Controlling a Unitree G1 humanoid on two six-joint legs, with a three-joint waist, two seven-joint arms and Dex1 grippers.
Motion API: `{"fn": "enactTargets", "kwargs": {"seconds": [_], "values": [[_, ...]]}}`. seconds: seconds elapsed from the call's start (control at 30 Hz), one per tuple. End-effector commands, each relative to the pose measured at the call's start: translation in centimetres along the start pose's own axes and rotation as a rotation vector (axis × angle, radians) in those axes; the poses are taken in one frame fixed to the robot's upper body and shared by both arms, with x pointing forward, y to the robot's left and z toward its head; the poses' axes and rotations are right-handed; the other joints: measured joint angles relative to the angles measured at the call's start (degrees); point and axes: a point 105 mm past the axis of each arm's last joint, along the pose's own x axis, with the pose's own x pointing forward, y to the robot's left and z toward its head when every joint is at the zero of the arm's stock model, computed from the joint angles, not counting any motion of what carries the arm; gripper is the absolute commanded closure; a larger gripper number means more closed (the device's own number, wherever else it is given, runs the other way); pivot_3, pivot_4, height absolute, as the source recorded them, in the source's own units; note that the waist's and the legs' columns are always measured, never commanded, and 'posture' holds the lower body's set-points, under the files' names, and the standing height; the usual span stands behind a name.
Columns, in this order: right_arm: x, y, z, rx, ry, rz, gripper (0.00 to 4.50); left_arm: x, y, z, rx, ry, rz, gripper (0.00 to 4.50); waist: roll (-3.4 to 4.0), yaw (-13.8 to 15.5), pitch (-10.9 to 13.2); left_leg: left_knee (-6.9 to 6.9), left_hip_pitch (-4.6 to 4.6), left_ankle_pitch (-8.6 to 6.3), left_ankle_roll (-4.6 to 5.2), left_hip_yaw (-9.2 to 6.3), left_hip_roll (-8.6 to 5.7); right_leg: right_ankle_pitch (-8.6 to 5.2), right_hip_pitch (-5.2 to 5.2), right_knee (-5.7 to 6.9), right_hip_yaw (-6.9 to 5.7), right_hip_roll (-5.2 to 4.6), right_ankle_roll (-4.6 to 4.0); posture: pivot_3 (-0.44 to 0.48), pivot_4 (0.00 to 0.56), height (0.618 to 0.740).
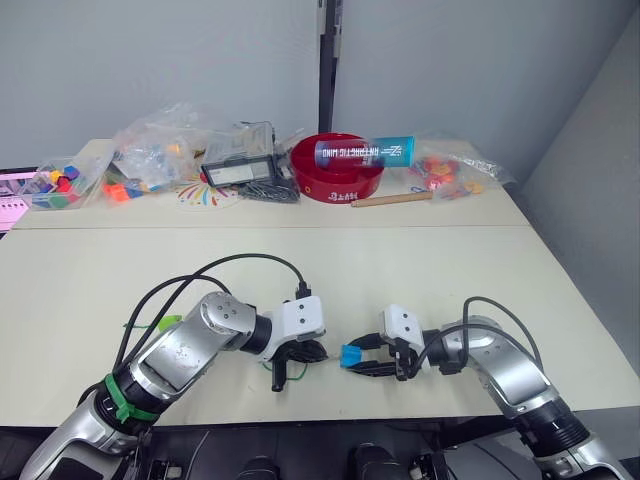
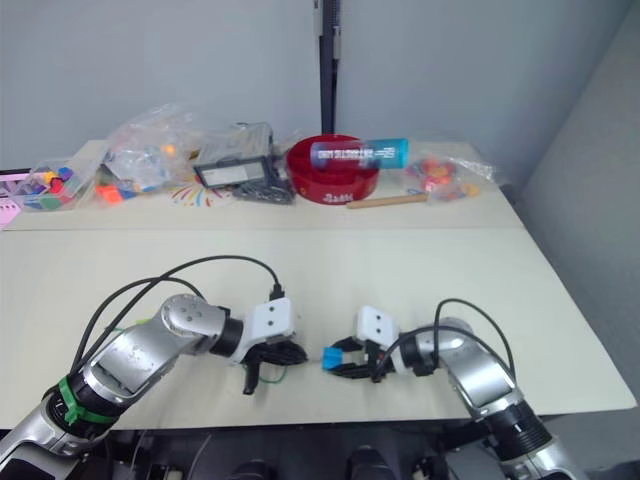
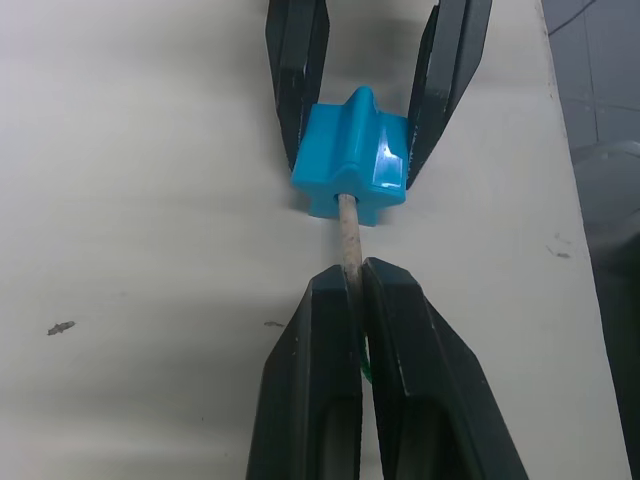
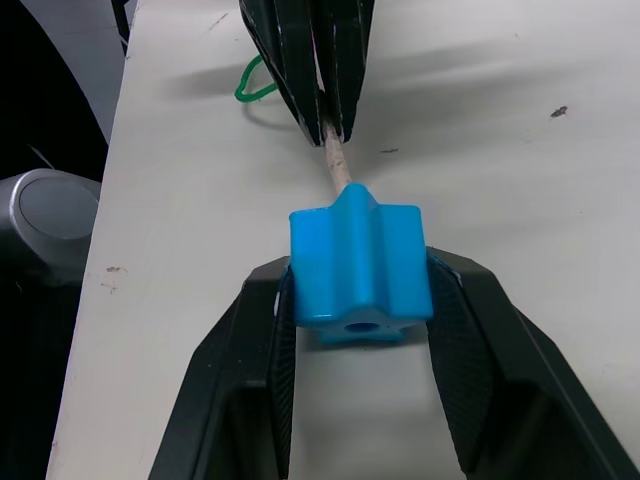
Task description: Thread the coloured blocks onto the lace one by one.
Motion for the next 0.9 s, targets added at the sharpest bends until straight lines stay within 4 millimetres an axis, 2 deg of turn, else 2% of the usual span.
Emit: {"fn": "enactTargets", "kwargs": {"seconds": [0.03, 0.47, 0.9], "values": [[0.55, 0.72, -0.78, 0.026, 0.035, 0.026, 3.17, 0.00, 0.14, 1.38, 0.046, -0.037, 0.014, 4.50, 0.00, 0.02, 0.00, 0.00, 0.00, 0.00, 0.00, 0.00, 0.00, 0.00, 0.01, 0.00, 0.00, 0.00, 0.00, 0.000, 0.150, 0.731], [0.92, 0.84, 0.04, 0.019, 0.020, 0.027, 3.17, 0.80, -0.15, 1.36, 0.038, -0.052, -0.003, 4.50, 0.00, -0.11, 0.00, 0.00, 0.01, 0.00, 0.00, -0.01, 0.00, 0.00, 0.00, 0.01, 0.00, 0.01, 0.00, 0.000, 0.150, 0.731], [0.67, 0.91, -0.32, 0.029, 0.021, 0.016, 3.17, 0.20, 0.03, 0.91, 0.034, -0.029, 0.020, 4.50, 0.00, -0.21, 0.00, 0.00, 0.01, 0.00, 0.00, -0.01, 0.00, 0.00, 0.00, 0.01, 0.00, 0.01, 0.00, 0.000, 0.150, 0.731]]}}
